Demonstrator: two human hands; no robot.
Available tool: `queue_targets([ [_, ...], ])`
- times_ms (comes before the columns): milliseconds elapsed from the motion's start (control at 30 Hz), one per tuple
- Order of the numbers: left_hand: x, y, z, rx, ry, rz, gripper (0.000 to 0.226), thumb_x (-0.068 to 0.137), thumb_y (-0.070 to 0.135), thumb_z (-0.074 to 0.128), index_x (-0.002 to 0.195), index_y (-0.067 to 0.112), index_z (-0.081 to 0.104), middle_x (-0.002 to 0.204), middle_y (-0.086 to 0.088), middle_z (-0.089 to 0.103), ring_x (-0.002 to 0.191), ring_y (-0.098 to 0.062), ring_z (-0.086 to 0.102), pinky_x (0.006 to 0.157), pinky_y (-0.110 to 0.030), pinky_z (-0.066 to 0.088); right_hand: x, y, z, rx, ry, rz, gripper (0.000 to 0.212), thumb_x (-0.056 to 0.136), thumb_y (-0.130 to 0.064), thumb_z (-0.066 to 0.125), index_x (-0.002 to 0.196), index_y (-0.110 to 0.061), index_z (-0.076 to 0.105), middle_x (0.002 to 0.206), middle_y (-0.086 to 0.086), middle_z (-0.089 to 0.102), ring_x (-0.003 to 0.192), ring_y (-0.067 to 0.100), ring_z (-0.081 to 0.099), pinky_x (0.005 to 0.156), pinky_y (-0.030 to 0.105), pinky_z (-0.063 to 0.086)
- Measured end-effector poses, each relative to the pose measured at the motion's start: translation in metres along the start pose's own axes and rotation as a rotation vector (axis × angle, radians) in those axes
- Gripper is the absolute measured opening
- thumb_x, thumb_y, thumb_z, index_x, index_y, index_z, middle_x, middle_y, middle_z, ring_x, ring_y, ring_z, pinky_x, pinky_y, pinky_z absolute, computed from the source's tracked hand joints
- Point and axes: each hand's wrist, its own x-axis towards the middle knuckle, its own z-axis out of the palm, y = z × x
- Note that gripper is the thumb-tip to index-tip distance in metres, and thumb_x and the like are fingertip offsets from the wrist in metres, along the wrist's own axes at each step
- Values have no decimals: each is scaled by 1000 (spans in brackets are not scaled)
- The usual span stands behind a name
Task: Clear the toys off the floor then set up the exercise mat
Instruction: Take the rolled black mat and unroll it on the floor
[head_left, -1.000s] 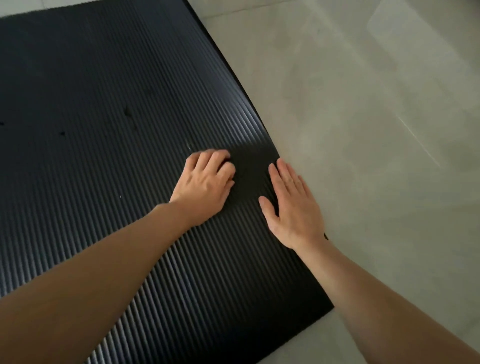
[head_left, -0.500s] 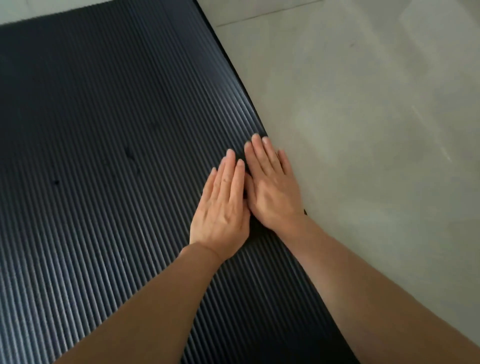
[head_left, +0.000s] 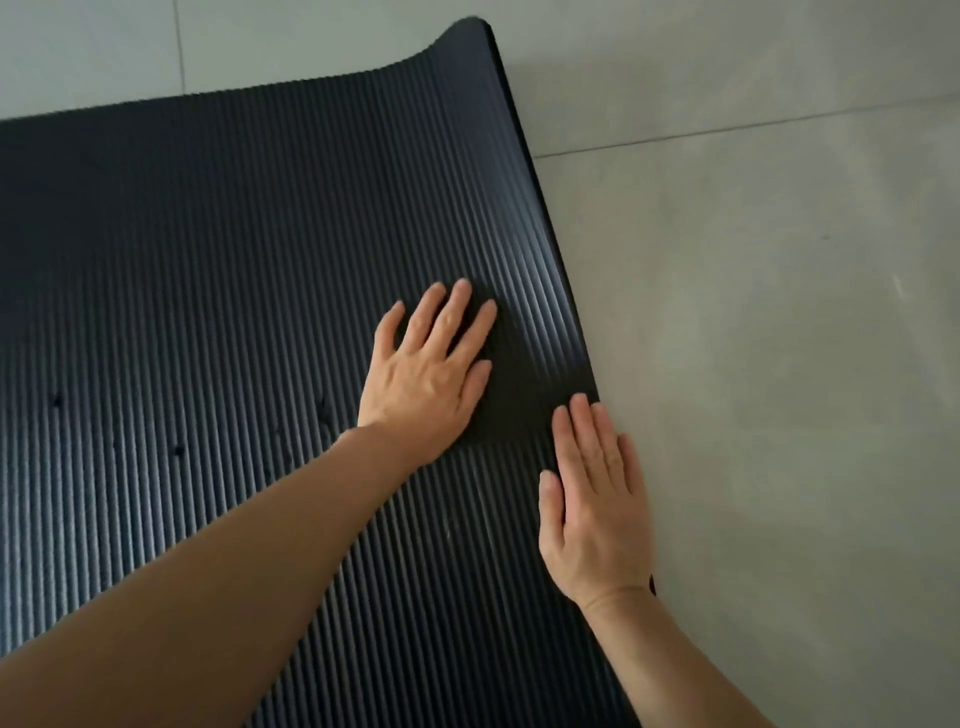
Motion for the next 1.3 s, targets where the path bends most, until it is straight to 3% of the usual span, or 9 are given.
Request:
queue_targets([
  [133,-3,-1,2,-35,78,-14,52,92,29,26,142,14,36,149,-8,36,138,-26,33,110,-44,18,3,-4,-3,-27,-68,2,52,100,-35,10,146,-12,19,153,9,22,142,22,18,110,44,23],
  [367,-1,-1,2,-80,147,-222,57,87,26,31,137,0,38,147,-18,37,137,-31,32,110,-46,16,116,-22,-5,-22,-27,14,56,96,-42,22,146,-15,27,153,11,27,139,33,28,111,46,24],
  [467,19,-13,-9,-135,218,-229,42,78,20,37,110,8,62,117,-9,63,106,-34,59,88,-39,28,167,-29,-6,-28,-47,100,63,93,-48,17,148,-17,19,152,19,24,141,33,25,113,45,21],
  [533,44,-39,-16,-105,278,-170,33,75,18,38,96,11,63,102,-7,63,90,-32,59,80,-36,27,172,-31,-7,-44,-29,102,63,93,-49,18,149,-19,18,152,19,24,141,31,23,114,44,20],
  [667,66,-76,-19,-113,170,-376,53,89,31,33,138,10,37,153,-15,25,141,-30,19,115,-44,6,169,-32,-9,-54,-105,109,63,93,-51,11,149,-24,4,157,14,10,145,27,13,116,41,11],
  [733,68,-74,-18,-137,130,-469,62,90,36,23,145,8,24,157,-15,10,145,-30,5,115,-45,-2,172,-32,-9,-88,-106,113,62,94,-50,11,148,-22,4,157,14,9,144,29,15,114,43,12],
  [867,69,-75,-16,-150,151,-447,62,87,36,27,142,7,31,154,-17,19,144,-31,14,116,-46,5,169,-34,-10,-145,-116,73,57,98,-43,11,148,-17,12,155,13,12,143,28,16,114,47,9],
  [1033,72,-77,-14,-135,146,-442,62,84,34,34,140,7,32,152,-19,24,141,-29,13,113,-47,7,229,-40,-14,-129,-173,-249,54,99,-37,8,148,-16,17,155,10,17,144,22,10,117,42,4],
  [1300,73,-79,-15,-125,96,-449,66,80,36,38,139,9,32,152,-18,25,141,-30,16,113,-49,11,394,-81,-18,-187,-272,-181,66,90,-64,12,148,-36,-1,157,14,-9,145,30,-8,115,52,0],
])
